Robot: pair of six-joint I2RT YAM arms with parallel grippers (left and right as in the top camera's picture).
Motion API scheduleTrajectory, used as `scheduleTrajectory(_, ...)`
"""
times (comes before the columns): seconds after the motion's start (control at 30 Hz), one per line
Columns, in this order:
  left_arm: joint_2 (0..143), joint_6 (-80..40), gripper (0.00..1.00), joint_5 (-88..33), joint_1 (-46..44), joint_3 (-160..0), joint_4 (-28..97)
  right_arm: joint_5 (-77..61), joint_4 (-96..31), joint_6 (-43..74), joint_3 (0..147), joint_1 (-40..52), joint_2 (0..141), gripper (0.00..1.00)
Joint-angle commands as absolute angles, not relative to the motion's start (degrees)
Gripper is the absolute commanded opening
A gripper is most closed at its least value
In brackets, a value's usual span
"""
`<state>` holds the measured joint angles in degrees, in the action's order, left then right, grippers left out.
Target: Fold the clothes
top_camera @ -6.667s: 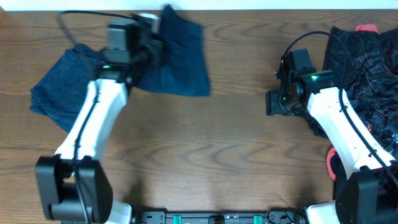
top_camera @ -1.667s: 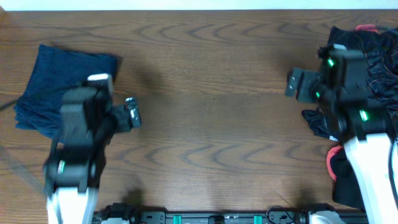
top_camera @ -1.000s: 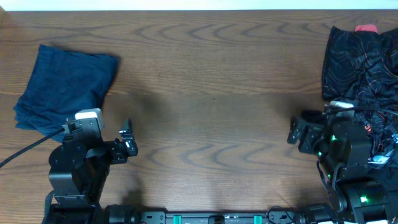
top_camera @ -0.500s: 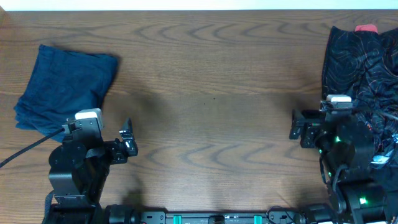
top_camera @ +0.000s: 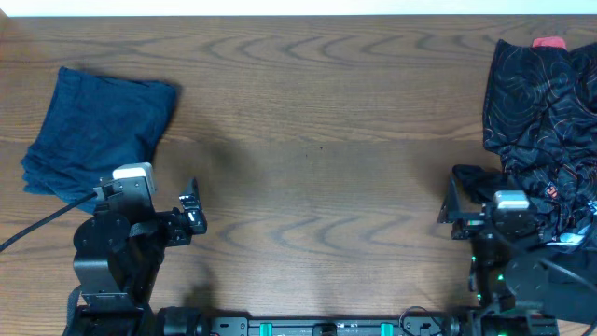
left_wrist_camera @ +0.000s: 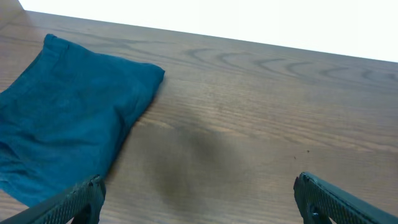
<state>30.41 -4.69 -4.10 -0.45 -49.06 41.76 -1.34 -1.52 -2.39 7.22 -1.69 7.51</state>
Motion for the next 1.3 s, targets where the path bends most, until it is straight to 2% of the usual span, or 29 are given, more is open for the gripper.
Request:
scheduleTrajectory(0.0, 30.3, -5.2, 0.98, -3.4, -0.3, -48.9, 41.6, -2.4, 2.0, -3.5, 1.9, -2.2, 3.0, 0.99)
scheduleTrajectory(0.3, 30.3, -5.2, 0.98, -3.4, -0.4, -48.9, 41.6, -0.9, -4.6, -3.2, 0.3, -2.2, 0.3, 0.99)
scheduleTrajectory(1.27, 30.3, -5.2, 0.98, -3.4, -0.3, -48.9, 41.6, -0.9, -4.2, -2.2, 0.3, -2.0, 0.9, 0.99)
